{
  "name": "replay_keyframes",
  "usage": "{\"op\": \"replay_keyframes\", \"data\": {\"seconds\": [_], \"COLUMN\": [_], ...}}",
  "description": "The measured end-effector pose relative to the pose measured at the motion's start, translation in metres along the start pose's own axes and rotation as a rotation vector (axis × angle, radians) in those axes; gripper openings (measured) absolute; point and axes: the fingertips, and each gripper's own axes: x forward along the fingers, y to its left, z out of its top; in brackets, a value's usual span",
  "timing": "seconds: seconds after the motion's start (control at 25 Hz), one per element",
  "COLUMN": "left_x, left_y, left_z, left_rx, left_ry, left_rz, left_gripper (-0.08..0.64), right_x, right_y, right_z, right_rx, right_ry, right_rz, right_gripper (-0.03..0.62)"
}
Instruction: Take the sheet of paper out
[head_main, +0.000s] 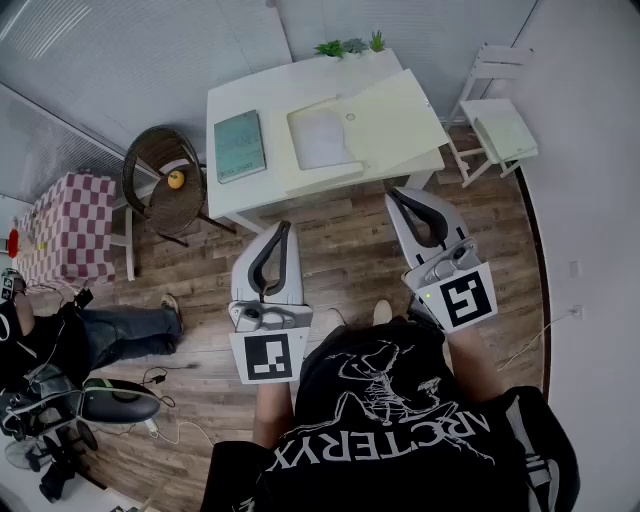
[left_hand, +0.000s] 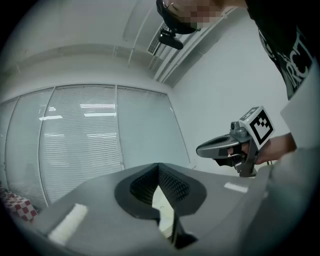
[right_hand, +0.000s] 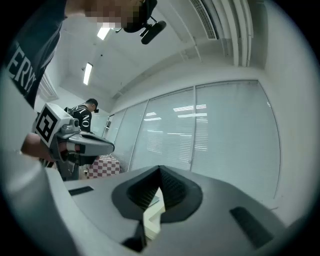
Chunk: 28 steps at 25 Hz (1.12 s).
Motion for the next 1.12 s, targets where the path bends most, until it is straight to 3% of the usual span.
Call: {"op": "replay_keyframes", "data": {"seconds": [0.48,0.88,1.12], "left_x": [0.018,0.047,0.08], "left_y": [-0.008,-0.029,-0.019], "left_z": [-0.004,-0.001,-0.014], "left_rx": [0.005,0.008,0.007], "left_ry": [0.028,0.026,0.052], "left_rz": [0.015,0.08,0.074], "left_gripper": [0.011,0.011,0.011], "right_x": [0.002,-0.007,0.02], "right_y": [-0.016,-0.052,-0.073], "right_z": [-0.006,-0.021,-0.043], "right_rx": [-0.006,0.002,0.025], "right_ry": [-0.014,-0.028,-0.001], "right_rz": [0.019,0.068,0.073], "right_gripper": [0.012,0.012,0.012]}}
